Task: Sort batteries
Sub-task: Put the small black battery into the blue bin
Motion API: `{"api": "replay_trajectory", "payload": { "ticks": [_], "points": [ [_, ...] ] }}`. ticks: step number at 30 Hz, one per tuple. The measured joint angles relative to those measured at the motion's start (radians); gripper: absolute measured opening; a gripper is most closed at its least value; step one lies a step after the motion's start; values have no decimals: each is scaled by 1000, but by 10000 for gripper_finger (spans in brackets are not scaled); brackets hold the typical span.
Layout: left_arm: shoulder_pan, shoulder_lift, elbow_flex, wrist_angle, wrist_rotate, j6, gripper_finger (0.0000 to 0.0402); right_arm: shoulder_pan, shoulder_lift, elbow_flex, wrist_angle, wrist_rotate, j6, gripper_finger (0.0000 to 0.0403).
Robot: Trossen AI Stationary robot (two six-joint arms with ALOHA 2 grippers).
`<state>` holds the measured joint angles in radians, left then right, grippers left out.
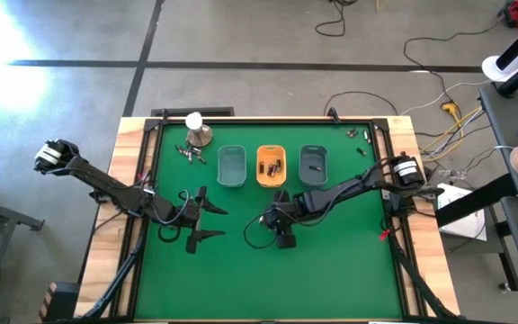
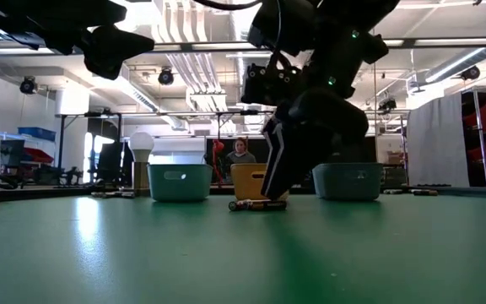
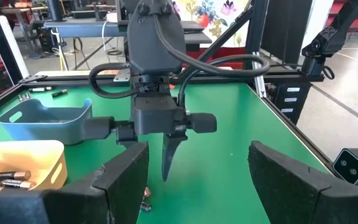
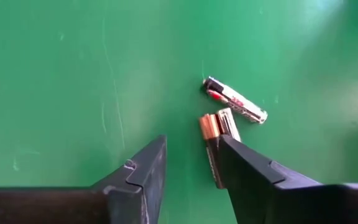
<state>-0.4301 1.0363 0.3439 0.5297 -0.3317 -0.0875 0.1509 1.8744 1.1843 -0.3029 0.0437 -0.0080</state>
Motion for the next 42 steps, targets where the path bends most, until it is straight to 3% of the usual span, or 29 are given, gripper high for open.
{"api": "replay_trajectory", "payload": {
  "ticks": [29,42],
  "points": [
    [0,0,0,-3,-3,0,252,-16,11,6,-4,9,-45,75],
    [0,0,0,-3,-2,0,252,-11,11,-11,-7,8,-13,85]
  ]
}}
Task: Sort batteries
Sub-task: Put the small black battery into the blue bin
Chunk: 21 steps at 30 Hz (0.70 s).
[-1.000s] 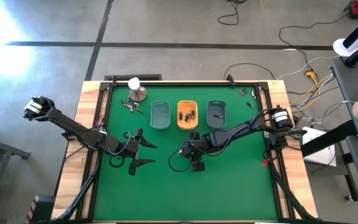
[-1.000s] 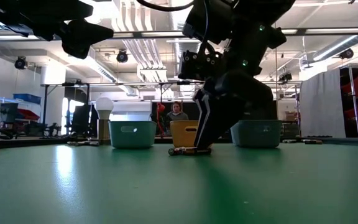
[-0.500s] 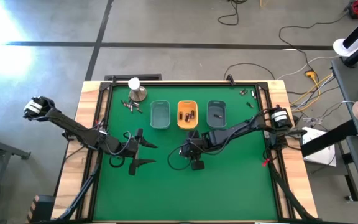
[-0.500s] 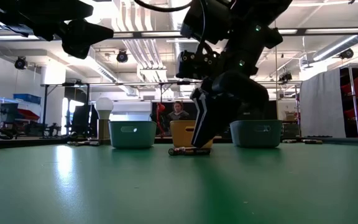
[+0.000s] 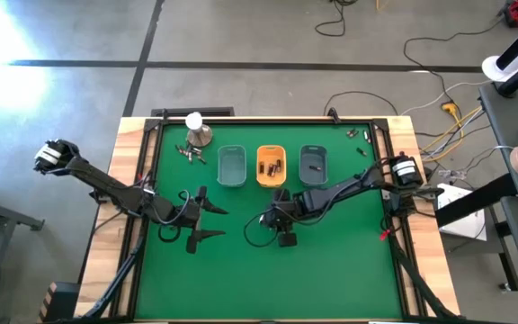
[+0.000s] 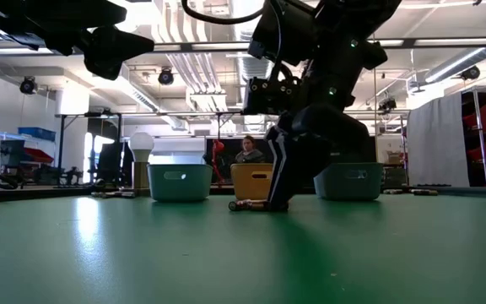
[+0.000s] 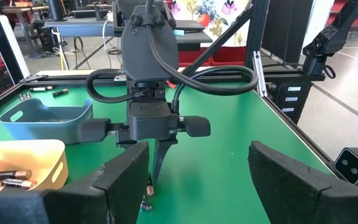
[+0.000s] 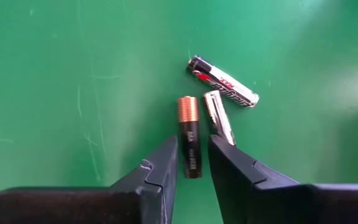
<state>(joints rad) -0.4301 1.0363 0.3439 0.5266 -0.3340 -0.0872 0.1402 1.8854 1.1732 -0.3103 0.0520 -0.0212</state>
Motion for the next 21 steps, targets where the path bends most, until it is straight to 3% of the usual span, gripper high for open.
{"api": "replay_trajectory", "payload": {
  "ticks": [21],
  "points": [
    [0,0,0,0,0,0,252,35,74,-29,1,5,58,52]
  ]
}}
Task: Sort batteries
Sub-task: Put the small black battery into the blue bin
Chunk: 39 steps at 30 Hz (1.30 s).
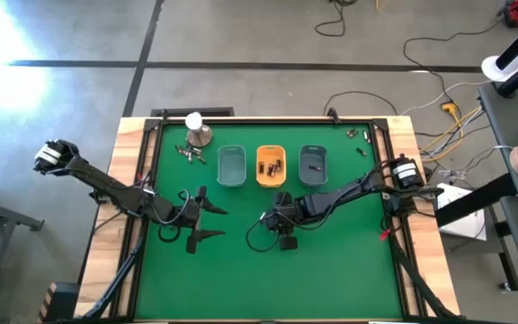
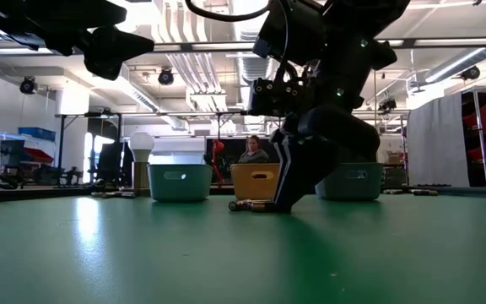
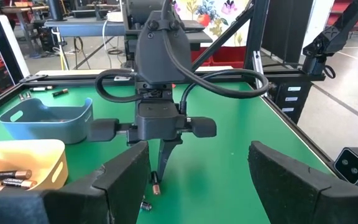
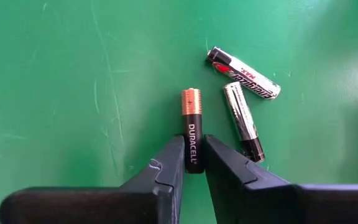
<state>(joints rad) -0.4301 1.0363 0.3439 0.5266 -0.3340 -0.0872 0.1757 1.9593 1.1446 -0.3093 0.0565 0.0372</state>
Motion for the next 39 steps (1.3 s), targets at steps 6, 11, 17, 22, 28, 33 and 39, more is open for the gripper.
{"api": "replay_trajectory", "payload": {
  "ticks": [6,11,17,22,28,33,39],
  "points": [
    [0,0,0,0,0,0,252,2,-11,1,-30,-2,18,39],
    [0,0,0,0,0,0,252,3,-48,2,-72,-4,18,37],
    [0,0,0,4,0,0,252,4,-91,0,-174,-7,46,44],
    [0,0,0,4,0,0,252,4,-107,0,-288,-9,74,38],
    [0,0,1,4,0,-4,252,3,-108,0,-370,-11,99,45],
    [0,0,3,4,0,-4,252,1,-108,1,-417,-12,161,42],
    [0,0,3,4,0,-5,252,0,-177,1,-488,-12,189,36]
  ]
}}
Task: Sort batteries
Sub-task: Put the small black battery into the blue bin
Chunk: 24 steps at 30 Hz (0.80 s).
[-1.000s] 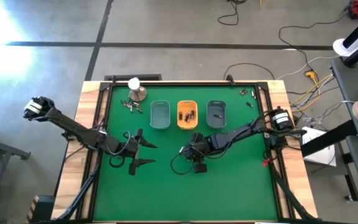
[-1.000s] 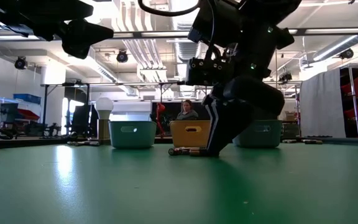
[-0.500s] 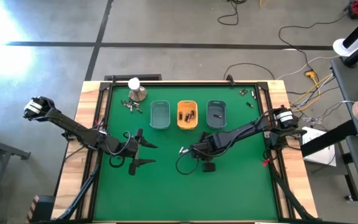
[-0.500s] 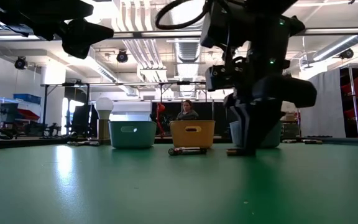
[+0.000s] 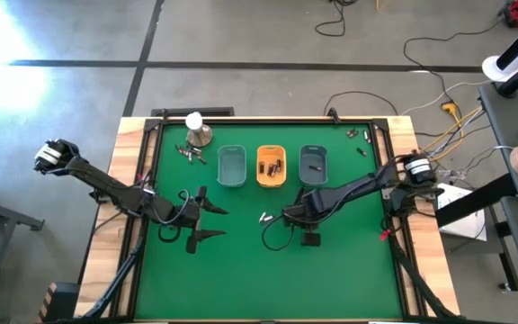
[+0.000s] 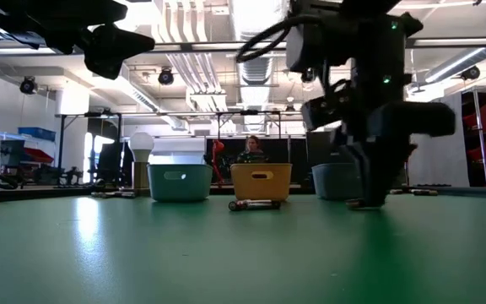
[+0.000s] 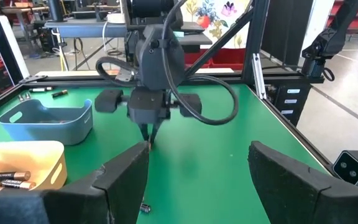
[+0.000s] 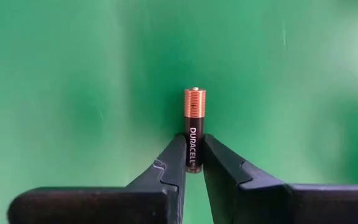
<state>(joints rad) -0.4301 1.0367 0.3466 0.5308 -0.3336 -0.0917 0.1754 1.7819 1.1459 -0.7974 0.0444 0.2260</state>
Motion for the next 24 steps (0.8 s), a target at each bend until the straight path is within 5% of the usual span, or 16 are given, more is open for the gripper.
{"api": "replay_trajectory", "payload": {
  "ticks": [11,24],
  "points": [
    [0,0,0,4,0,0,252,-104,-276,8,-128,225,10,34],
    [0,-2,1,41,1,-2,252,-427,-320,9,-110,161,-118,34]
  ]
}}
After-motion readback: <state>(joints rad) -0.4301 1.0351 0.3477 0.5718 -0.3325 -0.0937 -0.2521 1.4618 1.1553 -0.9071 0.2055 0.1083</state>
